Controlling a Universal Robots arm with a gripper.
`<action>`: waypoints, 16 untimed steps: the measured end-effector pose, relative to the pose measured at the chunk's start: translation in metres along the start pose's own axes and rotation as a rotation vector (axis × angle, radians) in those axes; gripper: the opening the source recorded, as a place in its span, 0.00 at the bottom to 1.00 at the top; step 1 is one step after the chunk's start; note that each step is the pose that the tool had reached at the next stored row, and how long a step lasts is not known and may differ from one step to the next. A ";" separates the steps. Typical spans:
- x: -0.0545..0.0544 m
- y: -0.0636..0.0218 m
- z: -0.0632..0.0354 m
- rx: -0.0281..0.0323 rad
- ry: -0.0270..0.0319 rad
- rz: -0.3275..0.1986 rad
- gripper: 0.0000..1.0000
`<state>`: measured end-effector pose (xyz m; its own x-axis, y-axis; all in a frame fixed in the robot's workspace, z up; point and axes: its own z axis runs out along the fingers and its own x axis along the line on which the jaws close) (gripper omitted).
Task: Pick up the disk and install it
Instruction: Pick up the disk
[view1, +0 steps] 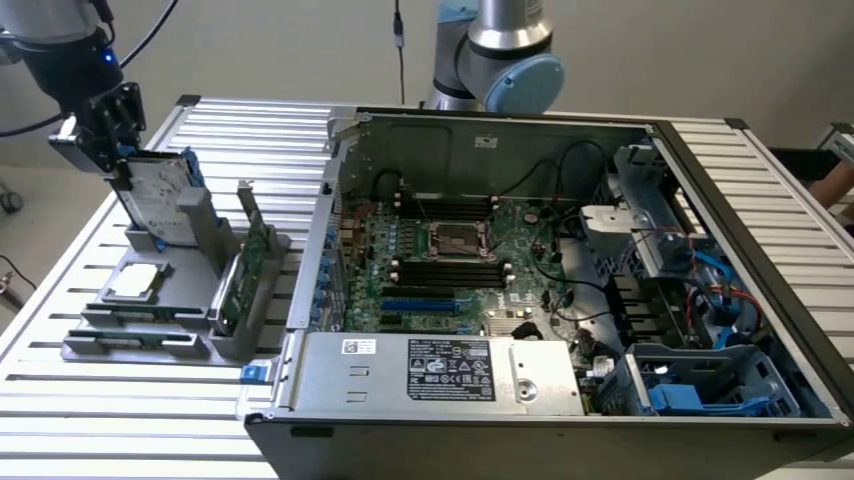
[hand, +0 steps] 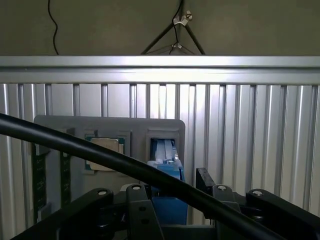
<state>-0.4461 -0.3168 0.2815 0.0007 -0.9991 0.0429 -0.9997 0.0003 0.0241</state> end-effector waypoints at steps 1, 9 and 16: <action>0.000 0.0001 0.0001 0.0001 0.0000 0.000 0.48; 0.001 0.0002 0.0006 0.0001 0.0000 0.000 0.48; 0.003 0.0001 0.0007 0.0001 0.0000 0.000 0.48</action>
<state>-0.4463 -0.3200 0.2809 0.0006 -0.9991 0.0429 -0.9997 0.0005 0.0239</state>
